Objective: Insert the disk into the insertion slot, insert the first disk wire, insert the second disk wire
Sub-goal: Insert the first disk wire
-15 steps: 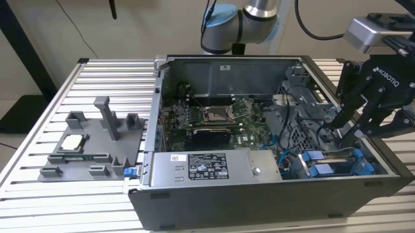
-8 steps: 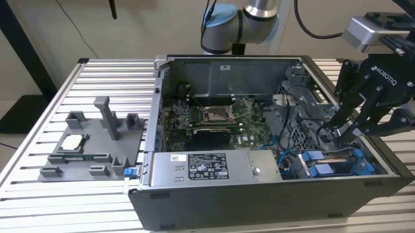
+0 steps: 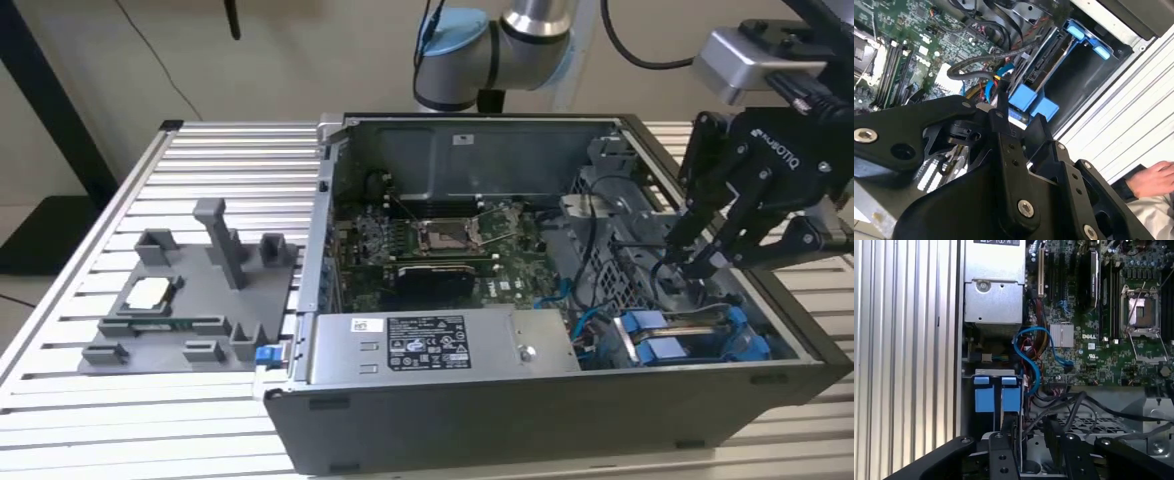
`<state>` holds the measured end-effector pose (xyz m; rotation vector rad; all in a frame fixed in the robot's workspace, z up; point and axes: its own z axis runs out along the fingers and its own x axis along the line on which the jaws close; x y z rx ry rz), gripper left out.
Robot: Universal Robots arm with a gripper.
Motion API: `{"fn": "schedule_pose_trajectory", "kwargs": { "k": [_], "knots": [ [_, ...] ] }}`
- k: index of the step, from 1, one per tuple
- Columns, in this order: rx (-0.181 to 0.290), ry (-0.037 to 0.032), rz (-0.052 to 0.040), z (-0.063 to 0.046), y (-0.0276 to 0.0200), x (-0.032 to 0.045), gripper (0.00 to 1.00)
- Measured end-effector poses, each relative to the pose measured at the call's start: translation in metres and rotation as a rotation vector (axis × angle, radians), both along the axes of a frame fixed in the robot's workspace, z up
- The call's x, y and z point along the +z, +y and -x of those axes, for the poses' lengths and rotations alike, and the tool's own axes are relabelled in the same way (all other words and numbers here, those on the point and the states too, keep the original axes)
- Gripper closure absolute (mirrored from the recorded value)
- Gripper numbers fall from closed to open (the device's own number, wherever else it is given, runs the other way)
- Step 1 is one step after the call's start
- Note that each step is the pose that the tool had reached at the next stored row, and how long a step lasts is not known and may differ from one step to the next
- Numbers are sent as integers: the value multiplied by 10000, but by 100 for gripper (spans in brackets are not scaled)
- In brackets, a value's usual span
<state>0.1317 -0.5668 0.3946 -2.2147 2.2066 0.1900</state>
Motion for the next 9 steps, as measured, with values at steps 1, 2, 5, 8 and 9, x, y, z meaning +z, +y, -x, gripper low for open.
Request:
{"fn": "schedule_pose_trajectory", "kwargs": {
  "k": [1, 2, 5, 8, 9],
  "knots": [
    [-1, -15, -142, 2, 4, 0, 59],
    [-1, -43, -274, 3, 7, -2, 59],
    [17, -249, -410, 11, 10, -10, 59],
    [27, -529, -413, 47, 9, -31, 59],
    [31, -557, -415, 61, 9, -37, 59]
  ]
}}
